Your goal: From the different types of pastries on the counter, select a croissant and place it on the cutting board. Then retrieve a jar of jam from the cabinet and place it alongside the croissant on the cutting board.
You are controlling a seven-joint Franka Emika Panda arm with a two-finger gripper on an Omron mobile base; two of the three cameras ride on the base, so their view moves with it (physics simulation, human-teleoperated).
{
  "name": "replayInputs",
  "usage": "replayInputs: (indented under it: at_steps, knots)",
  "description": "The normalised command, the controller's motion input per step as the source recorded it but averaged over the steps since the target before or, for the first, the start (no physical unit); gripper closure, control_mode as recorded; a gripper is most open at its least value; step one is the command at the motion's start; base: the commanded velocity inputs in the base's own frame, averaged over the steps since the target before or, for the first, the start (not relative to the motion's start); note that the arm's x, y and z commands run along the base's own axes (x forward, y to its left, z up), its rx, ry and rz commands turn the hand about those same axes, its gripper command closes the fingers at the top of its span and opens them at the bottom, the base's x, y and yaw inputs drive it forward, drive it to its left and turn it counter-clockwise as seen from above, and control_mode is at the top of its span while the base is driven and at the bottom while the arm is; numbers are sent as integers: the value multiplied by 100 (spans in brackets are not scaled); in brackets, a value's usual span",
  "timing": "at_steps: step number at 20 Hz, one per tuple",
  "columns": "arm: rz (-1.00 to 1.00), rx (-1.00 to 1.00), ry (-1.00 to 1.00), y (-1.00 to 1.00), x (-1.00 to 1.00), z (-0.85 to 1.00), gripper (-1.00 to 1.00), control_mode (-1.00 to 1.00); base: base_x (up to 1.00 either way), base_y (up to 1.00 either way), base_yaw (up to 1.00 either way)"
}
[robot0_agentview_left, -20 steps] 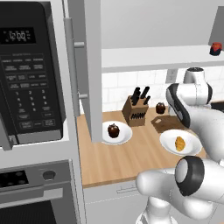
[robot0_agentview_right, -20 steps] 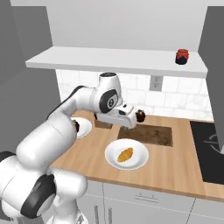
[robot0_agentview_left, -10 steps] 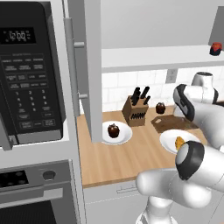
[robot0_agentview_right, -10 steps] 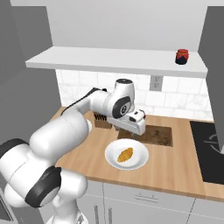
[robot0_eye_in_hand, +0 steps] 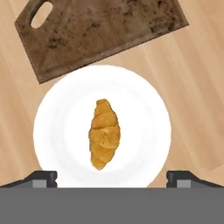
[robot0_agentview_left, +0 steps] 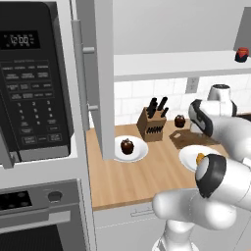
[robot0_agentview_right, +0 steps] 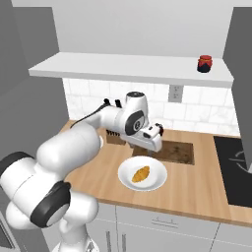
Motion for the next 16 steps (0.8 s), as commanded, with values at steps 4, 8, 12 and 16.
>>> replayInputs:
  at_steps: [4,8,12,16]
  knots:
    - [0,-2,0,0,2,-54,-100,-100,0,0,0]
    - [0,1,0,0,0,-31,-100,-100,0,0,0]
    - [0,0,0,0,-1,-30,-100,-100,0,0,0]
    - [0,0,0,0,-1,-30,-100,-100,0,0,0]
